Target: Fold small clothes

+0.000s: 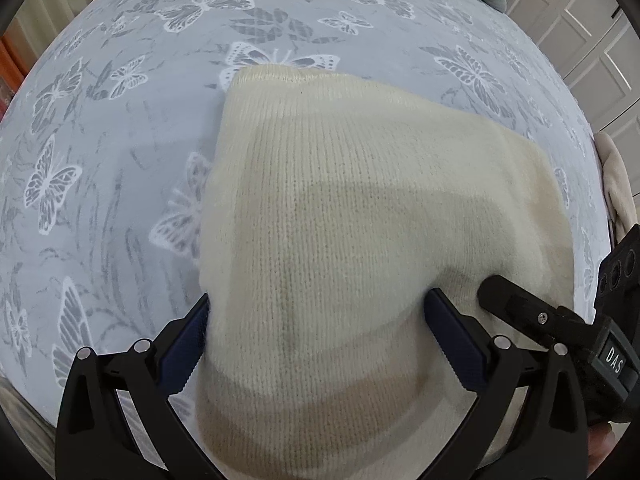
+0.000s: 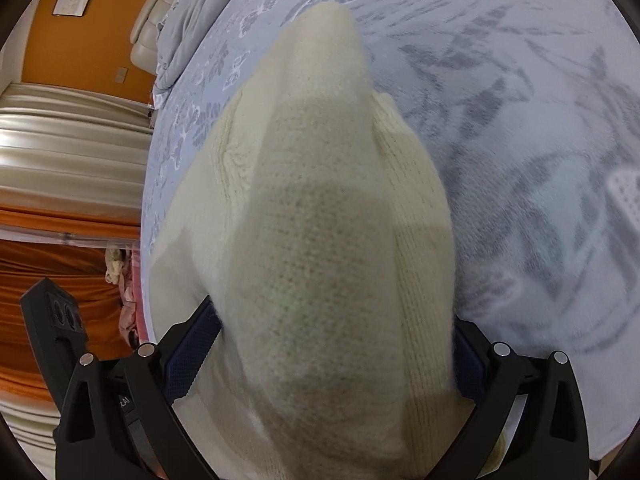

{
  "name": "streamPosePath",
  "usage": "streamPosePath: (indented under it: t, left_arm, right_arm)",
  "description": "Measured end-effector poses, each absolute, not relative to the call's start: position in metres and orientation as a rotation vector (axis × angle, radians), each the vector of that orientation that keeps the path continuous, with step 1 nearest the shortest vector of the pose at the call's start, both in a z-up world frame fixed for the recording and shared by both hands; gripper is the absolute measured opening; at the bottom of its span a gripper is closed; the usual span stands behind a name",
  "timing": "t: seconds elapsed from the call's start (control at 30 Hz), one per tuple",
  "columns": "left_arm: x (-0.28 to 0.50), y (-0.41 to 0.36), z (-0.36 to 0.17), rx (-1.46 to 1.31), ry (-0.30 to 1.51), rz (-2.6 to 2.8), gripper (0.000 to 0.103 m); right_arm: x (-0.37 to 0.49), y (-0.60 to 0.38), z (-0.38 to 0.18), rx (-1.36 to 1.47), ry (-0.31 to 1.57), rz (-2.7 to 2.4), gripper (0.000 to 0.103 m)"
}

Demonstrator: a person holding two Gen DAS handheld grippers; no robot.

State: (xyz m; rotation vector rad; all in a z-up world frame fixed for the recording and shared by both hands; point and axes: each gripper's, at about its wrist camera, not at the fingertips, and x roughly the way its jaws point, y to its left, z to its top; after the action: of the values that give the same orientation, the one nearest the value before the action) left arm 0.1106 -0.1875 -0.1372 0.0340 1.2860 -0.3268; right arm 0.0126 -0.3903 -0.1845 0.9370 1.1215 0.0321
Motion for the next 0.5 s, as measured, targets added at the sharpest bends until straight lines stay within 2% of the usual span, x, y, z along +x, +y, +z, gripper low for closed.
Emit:
streamPosePath:
  t: [0.03,0.07,0.1,0.13,0.17,0.2,0.23,0.27,0.3,0.37,0.43,0.5]
  left_arm:
    - [0.110,-0.187,-0.137,0.036,1.284,-0.333,0.098]
    - [0.110,-0.187,-0.137,0.036,1.287,-0.340,0.098]
    - [0.112,-0.186,-0.136,0.034,1.299,-0.350,0.098]
    - [0.113,-0.184,-0.134,0.027,1.314,-0.354,0.095]
    - [0.112,-0.182,-0.128,0.023,1.325,-0.358,0.088]
    - [0.110,-0.181,-0.123,0.027,1.326,-0.362,0.084]
    - [0.108,-0.179,-0.116,0.035,1.324,-0.367,0.073]
    - [0.105,-0.177,-0.109,0.040,1.317,-0.372,0.062]
    - [0.099,-0.172,-0.100,0.047,1.311,-0.378,0.058]
    - [0.090,-0.161,-0.088,0.050,1.308,-0.403,0.034]
    - [0.078,-0.148,-0.080,0.049,1.319,-0.417,0.028]
    - [0.070,-0.139,-0.083,0.041,1.337,-0.442,0.031]
  right_arm:
    - [0.011,-0.389,-0.183,0.929,1.114,0.030,0.097]
    - [0.013,-0.388,-0.181,0.931,1.103,0.041,0.085]
    - [0.014,-0.388,-0.180,0.949,1.089,0.066,0.077]
    - [0.009,-0.390,-0.178,0.977,1.071,0.070,0.066]
    - [0.005,-0.391,-0.174,0.987,1.059,0.066,0.057]
    - [0.002,-0.392,-0.170,0.991,1.049,0.061,0.052]
    - [-0.006,-0.393,-0.163,1.009,1.030,0.056,0.044]
    - [-0.013,-0.392,-0.157,1.027,1.015,0.055,0.042]
    - [-0.020,-0.389,-0.151,1.028,1.005,0.056,0.042]
    - [-0.038,-0.378,-0.138,0.995,1.003,0.062,0.041]
    - [-0.058,-0.369,-0.137,0.999,1.025,0.068,0.041]
    - [-0.068,-0.371,-0.148,1.033,1.053,0.033,0.041]
